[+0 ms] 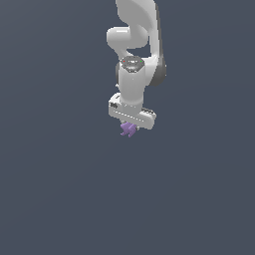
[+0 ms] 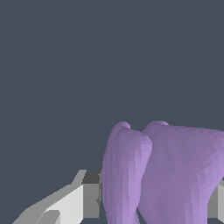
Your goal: Pick up the object and move it to a goal position.
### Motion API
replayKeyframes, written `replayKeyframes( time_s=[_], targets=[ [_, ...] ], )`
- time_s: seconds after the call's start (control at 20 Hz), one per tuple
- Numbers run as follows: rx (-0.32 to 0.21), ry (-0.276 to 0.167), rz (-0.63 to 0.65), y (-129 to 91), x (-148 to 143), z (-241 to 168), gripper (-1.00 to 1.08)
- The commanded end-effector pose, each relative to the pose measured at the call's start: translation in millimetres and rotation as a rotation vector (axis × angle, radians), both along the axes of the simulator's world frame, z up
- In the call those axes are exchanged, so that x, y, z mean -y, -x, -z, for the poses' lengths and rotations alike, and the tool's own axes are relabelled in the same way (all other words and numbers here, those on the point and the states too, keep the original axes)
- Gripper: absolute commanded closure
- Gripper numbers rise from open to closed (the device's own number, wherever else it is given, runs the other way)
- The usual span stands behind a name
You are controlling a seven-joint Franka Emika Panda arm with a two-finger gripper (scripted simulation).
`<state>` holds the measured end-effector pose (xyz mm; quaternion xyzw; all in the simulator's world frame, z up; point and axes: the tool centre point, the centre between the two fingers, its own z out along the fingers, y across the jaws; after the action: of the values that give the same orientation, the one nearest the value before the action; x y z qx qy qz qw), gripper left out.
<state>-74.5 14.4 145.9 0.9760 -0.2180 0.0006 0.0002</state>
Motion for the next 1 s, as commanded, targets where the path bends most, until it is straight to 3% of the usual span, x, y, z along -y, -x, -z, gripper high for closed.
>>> replayKeyframes(
  time_s=[0.0, 0.95],
  targets=[
    [0.001, 0.001, 0.000, 1.8, -13.1, -25.3, 1.08],
    [0.000, 0.003, 0.001, 11.4, -116.7, -220.9, 1.08]
  ],
)
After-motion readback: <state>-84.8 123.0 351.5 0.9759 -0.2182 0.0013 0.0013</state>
